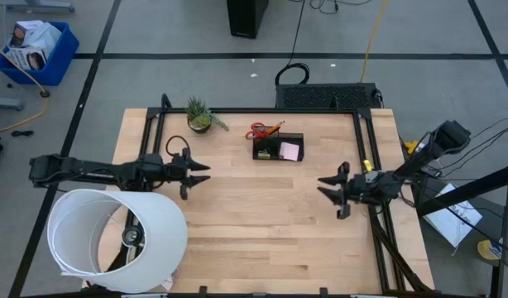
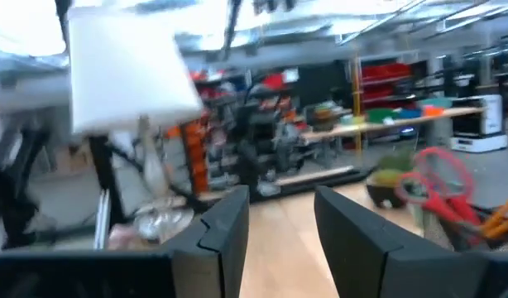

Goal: Pick and place office supplies into organizer
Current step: Return to Home Position

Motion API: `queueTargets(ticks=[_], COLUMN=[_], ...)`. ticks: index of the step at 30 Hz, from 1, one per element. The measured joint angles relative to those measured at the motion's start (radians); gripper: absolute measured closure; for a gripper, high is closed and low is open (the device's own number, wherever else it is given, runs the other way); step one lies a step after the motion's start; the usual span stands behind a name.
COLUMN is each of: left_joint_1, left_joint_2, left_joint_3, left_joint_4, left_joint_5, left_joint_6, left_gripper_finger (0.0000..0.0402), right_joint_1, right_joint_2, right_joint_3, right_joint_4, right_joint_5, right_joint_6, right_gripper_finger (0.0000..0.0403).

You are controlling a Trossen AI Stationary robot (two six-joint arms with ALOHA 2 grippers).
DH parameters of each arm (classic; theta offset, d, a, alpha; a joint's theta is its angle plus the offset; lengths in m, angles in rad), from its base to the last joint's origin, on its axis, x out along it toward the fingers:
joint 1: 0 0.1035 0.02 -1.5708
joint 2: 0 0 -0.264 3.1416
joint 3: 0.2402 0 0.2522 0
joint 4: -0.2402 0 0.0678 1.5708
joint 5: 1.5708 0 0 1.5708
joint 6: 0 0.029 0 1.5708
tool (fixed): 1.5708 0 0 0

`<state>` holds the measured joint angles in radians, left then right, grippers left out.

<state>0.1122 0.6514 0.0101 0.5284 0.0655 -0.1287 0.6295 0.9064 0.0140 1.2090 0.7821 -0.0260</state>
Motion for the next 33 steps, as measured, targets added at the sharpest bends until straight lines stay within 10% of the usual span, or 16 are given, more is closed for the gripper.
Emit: queueTargets(ticks=[5,10,33], left_joint_1=[0.045,0.092,0.329], left_joint_2=[-0.080,-0.107,-0.130], left_joint_3=[0.000,0.001,0.027], left_joint_4=[-0.038,-0.026,-0.149], left_joint_5=[0.020,0.199,0.437], left_joint_6=[-0.050,-0.061,0.041], left_gripper_finger=[0.0231,0.0231,0.0231], right_joint_1=[0.031,0.020,-0.098], right_joint_2=[-0.157,-0.299,-0.904], right_joint_3=[0.001,0.001,0.004], right_joint_4=[-0.062,-0.144,-1.099], right_joint_5=[0.162,-0.025,-0.179], right_joint_6=[-0.046,-0.108,0.188], right_gripper_finger=[0.0271,0.0271,0.0270])
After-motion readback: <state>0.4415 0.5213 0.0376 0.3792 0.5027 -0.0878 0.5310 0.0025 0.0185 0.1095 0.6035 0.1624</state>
